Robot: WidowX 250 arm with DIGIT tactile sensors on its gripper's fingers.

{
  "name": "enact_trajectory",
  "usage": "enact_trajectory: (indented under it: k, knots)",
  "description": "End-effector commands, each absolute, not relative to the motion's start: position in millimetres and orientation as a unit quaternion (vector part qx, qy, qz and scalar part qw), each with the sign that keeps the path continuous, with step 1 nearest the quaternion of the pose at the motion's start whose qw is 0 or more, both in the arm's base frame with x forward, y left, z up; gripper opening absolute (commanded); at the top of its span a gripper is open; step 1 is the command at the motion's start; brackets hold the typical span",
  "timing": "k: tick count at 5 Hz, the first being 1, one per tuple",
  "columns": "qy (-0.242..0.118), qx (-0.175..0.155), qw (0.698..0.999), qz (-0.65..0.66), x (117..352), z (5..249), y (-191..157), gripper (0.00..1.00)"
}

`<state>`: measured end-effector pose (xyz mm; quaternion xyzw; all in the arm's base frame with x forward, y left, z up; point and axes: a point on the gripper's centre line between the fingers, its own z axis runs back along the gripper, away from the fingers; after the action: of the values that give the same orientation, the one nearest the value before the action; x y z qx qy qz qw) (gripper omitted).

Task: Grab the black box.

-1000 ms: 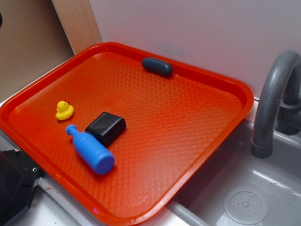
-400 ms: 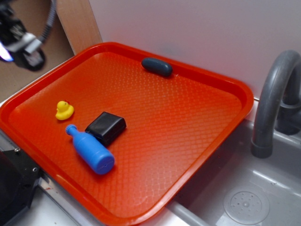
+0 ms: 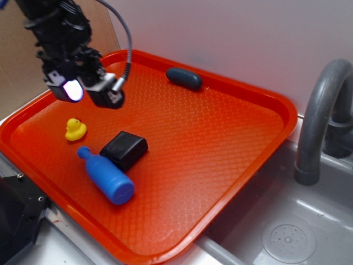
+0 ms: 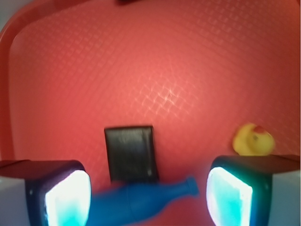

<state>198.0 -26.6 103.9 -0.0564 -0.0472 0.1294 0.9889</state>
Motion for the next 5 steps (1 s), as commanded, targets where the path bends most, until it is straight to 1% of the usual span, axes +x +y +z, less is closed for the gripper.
enact_trajectory:
  k: [1, 2, 3, 4, 5]
  knots:
    - [-0.02, -0.035, 0.994, 0.102, 205.1, 59.4, -49.1, 1.0]
    - [0.01, -0.029, 0.995, 0.094, 190.8, 36.0, -58.6, 1.0]
    - [0.022, -0.006, 0.996, 0.09, 182.2, 19.2, -61.3, 1.0]
    - [0.025, 0.019, 0.996, 0.081, 183.0, 4.9, -65.4, 1.0]
    - [0.022, 0.033, 0.997, 0.07, 186.3, 16.0, -63.7, 0.0]
